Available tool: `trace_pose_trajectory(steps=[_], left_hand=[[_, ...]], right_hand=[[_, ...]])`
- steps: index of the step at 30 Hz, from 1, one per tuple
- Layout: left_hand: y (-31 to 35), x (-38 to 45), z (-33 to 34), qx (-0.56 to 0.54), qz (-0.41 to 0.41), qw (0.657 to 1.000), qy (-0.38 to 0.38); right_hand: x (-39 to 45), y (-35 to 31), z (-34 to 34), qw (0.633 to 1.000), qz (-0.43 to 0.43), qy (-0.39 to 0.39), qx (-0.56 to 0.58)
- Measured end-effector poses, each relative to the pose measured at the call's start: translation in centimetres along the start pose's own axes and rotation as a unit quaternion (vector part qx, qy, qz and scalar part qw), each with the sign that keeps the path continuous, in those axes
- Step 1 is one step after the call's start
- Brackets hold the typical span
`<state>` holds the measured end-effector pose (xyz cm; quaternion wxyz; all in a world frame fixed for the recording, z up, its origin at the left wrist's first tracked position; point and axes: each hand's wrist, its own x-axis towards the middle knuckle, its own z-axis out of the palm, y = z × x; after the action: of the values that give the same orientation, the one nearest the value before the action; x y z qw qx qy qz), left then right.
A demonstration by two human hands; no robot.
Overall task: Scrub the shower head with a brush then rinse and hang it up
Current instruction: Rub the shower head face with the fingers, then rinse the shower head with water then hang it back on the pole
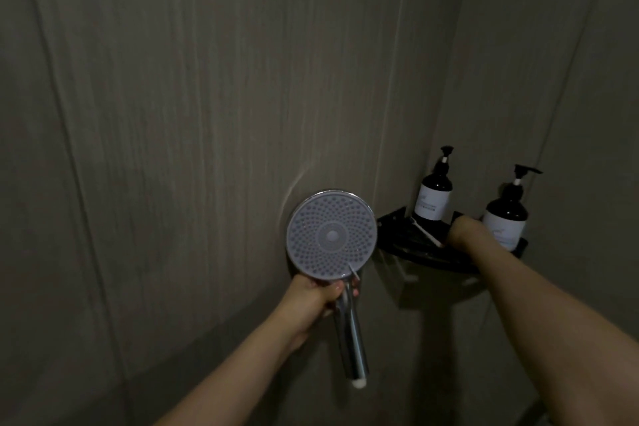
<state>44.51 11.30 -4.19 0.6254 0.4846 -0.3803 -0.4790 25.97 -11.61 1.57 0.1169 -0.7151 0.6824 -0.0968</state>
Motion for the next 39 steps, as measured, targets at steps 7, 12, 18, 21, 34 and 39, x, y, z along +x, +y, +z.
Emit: trace_pose_trajectory(steps=[7,12,18,21,34,39], left_hand=[[0.5,-0.4,0.3,-0.005,0.002,1.0,-0.009],[1.1,-1.1,1.0,-0.014,0.009,1.0,-0.003],[1.6,-4.0,3.0,0.012,0.039,0.999,-0.016],[1.2,-5.9,4.5,0.013,0.052,0.998,-0.027],[-5.6,-14.8,14.4,-0.003,-0.03,0.997,-0.074],[-6.2,-15.5,17.2,-0.004,-0.011,0.999,-0.047]], right_hand=[[-0.9,0.4,0.5,0.995,-0.011,0.076,0.068],[-3.4,0.7,0.9,0.953,-0.079,0.215,0.198],[-9.6,1.3,0.7,0.913,-0.154,0.247,0.287],[-13.2,2.8,1.1,0.913,-0.142,0.217,0.315],[-29.4,21.4,9.6,0.929,-0.03,-0.202,0.308],[-28.2,30.7,9.4,0.926,0.065,-0.284,0.239]])
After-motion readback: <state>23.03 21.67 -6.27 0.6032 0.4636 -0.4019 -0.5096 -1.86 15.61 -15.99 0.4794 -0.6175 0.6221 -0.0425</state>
